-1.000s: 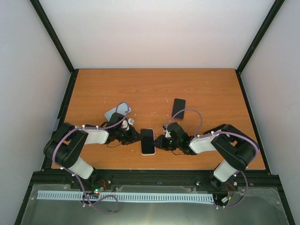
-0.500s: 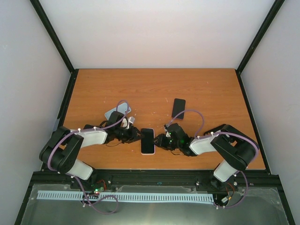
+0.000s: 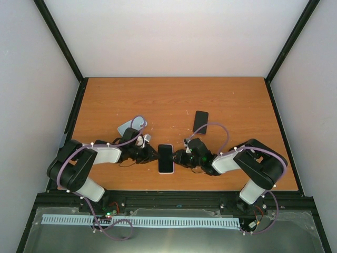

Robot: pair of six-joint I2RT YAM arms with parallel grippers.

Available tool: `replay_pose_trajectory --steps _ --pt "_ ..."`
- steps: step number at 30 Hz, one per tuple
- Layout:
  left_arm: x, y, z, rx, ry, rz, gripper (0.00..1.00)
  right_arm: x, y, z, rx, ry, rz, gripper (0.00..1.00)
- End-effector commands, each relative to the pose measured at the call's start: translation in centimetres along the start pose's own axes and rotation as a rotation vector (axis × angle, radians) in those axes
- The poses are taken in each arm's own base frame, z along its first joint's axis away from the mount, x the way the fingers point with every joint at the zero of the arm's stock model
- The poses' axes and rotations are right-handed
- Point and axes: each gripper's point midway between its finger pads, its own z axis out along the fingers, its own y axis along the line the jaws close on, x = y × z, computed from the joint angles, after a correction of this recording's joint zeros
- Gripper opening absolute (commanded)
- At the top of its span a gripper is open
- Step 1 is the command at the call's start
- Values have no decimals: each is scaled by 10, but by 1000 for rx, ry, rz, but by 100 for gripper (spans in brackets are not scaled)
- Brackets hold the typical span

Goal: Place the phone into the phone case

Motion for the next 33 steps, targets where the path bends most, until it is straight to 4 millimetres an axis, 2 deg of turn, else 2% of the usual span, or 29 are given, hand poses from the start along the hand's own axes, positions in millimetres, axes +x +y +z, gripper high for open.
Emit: replay_pose_trajectory --steps 1,5,10,13,18,23,33 --pt "9 8 5 -1 21 11 18 2 15 3 -77 21 -9 33" --pt "11 8 2 1 7 24 14 -2 40 0 -175 23 -36 34" --pt "11 8 3 5 13 29 6 0 57 -6 -253 37 -53 35" --pt "12 9 4 4 16 28 7 1 63 -12 -291 31 -69 36" --pt "12 14 1 -28 0 36 14 1 75 -16 -357 31 -71 37" --pt "13 13 -3 -29 -9 35 21 0 83 -16 -404 33 -62 38" --pt "17 8 -2 16 1 32 20 5 74 -7 -402 62 -22 38"
